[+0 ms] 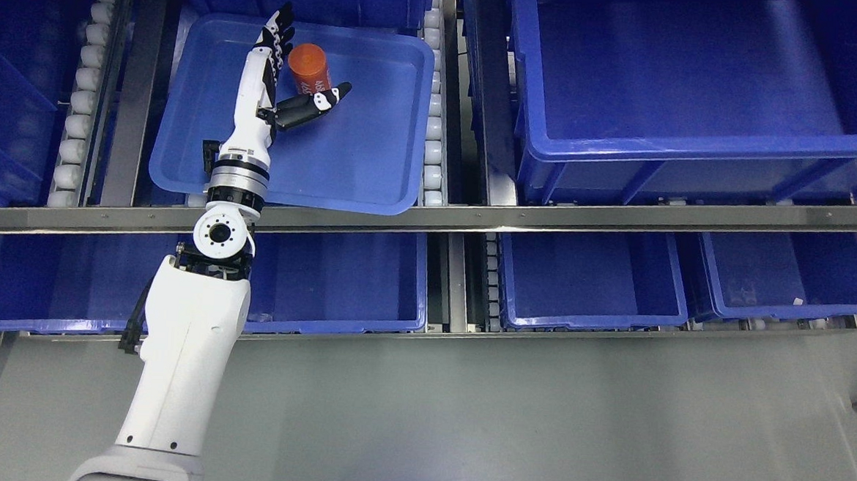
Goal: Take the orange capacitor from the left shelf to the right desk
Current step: 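Lower the open left hand around the orange capacitor in the bin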
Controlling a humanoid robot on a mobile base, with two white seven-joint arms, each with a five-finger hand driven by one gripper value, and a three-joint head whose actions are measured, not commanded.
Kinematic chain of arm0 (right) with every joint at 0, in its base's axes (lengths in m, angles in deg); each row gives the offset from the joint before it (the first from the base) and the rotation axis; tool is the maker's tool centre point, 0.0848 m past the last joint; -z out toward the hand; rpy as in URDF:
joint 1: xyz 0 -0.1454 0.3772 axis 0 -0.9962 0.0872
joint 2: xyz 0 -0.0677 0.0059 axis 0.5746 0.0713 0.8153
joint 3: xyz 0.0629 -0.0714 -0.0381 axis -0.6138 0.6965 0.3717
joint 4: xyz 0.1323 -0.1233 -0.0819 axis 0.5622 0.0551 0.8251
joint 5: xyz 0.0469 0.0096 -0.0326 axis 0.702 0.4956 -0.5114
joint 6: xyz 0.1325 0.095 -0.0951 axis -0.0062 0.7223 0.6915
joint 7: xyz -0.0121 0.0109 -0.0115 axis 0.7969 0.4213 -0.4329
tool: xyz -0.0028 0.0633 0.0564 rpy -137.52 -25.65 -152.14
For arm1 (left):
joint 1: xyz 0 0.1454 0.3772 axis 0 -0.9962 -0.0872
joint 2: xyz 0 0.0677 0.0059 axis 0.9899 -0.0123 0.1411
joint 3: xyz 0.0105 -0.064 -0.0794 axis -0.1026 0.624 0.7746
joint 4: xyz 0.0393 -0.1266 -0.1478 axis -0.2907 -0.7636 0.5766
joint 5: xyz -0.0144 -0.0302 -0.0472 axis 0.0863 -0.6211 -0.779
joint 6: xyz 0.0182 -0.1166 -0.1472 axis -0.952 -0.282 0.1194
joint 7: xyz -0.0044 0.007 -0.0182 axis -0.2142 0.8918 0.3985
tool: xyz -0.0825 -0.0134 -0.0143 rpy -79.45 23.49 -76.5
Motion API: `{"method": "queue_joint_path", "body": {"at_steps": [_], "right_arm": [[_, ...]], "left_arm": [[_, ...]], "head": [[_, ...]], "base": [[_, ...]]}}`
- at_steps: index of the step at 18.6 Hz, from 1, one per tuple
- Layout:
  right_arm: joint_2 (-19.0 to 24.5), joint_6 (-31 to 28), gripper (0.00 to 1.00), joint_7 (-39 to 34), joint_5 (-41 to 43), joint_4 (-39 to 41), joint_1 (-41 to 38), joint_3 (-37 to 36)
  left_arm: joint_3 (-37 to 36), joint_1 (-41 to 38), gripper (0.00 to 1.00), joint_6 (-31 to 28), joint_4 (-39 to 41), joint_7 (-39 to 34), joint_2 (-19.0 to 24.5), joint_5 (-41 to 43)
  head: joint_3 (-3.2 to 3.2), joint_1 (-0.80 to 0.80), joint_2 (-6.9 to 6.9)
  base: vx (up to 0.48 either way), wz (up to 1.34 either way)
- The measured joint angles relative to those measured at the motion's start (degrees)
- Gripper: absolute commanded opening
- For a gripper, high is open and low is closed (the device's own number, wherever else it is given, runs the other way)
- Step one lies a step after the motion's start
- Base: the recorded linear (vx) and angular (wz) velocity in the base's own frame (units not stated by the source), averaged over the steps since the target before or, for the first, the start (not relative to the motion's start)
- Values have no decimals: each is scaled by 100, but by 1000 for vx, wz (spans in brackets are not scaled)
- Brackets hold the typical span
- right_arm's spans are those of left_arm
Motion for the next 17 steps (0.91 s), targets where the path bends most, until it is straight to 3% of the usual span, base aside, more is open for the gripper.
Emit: {"method": "queue_joint_path", "body": {"at_steps": [5,12,17], "right_arm": [[0,17,100,19,0,-1,8,0],[0,21,100,19,0,-1,10,0],[0,21,100,19,0,-1,11,0]], "left_arm": [[-12,-78,86,-13,9,148,0,16],[-86,-94,64,111,17,310,0,19],[-84,-95,59,160,-8,313,0,24]], "head": [[0,0,0],[0,0,0],[0,0,0]], "base": [[60,4],[0,0],[0,0]]}}
